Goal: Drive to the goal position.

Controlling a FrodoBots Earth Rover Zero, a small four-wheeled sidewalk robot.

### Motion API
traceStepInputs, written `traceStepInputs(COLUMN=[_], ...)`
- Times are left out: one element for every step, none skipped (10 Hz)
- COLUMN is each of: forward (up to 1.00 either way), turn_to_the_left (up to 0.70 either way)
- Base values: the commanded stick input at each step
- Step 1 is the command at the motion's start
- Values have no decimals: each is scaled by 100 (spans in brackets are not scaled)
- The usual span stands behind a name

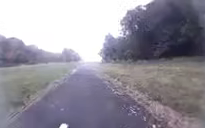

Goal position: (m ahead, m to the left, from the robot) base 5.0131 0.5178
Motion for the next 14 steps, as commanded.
traceStepInputs(forward=[70,70,70,70,70,70,70,70,70,70,70,70,70,70], turn_to_the_left=[35,35,35,35,0,0,0,0,0,0,0,0,0,0])
